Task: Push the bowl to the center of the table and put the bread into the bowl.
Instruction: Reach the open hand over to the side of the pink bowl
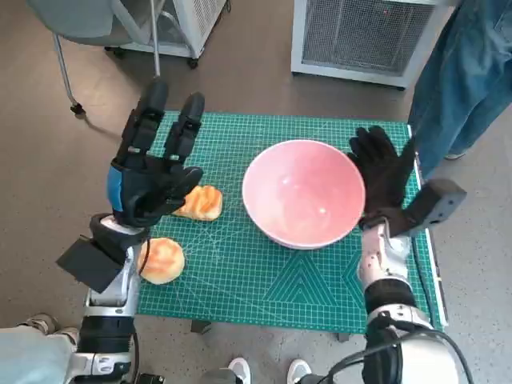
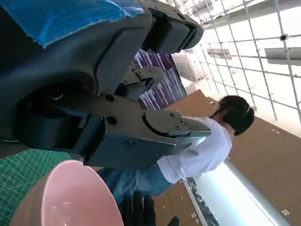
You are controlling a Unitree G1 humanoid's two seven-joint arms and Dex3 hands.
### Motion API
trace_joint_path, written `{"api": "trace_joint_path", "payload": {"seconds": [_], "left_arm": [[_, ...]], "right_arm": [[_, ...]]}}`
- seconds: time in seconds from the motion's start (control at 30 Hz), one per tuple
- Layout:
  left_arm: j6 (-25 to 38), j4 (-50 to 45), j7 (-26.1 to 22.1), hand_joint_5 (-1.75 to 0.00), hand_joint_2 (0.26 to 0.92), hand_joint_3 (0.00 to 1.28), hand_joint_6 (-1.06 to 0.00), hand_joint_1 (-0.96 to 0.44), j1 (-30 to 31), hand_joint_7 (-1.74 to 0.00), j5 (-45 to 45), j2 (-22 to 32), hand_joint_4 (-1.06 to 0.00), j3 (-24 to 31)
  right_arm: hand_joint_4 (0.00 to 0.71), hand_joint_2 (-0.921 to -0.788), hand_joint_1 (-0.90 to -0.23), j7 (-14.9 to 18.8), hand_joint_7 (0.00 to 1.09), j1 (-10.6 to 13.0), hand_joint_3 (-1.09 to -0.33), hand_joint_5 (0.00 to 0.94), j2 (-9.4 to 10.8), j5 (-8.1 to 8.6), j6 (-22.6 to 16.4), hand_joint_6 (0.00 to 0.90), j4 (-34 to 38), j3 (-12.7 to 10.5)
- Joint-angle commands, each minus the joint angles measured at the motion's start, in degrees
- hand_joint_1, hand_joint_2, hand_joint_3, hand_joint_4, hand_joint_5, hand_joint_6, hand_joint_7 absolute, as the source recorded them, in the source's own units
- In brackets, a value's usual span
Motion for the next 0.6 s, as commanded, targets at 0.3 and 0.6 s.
{"api": "trace_joint_path", "payload": {"seconds": [0.3,0.6], "left_arm": [[0.37,-1.77,0.98,0.0,0.921,0.17,-0.27,-0.07,1.83,0.0,0.46,0.35,-0.21,0.35],[-0.88,0.14,0.57,0.0,0.921,0.17,-0.27,-0.07,1.57,0.0,1.44,3.45,-0.21,1.76]], "right_arm": [[0.146,-0.921,-0.557,-2.77,0.44,-0.12,-0.871,0.004,-0.65,-1.83,1.36,0.066,1.22,0.37],[0.159,-0.921,-0.527,-9.13,0.44,1.98,-0.874,0.008,-4.86,-11.89,-10.05,0.074,-3.75,7.86]]}}
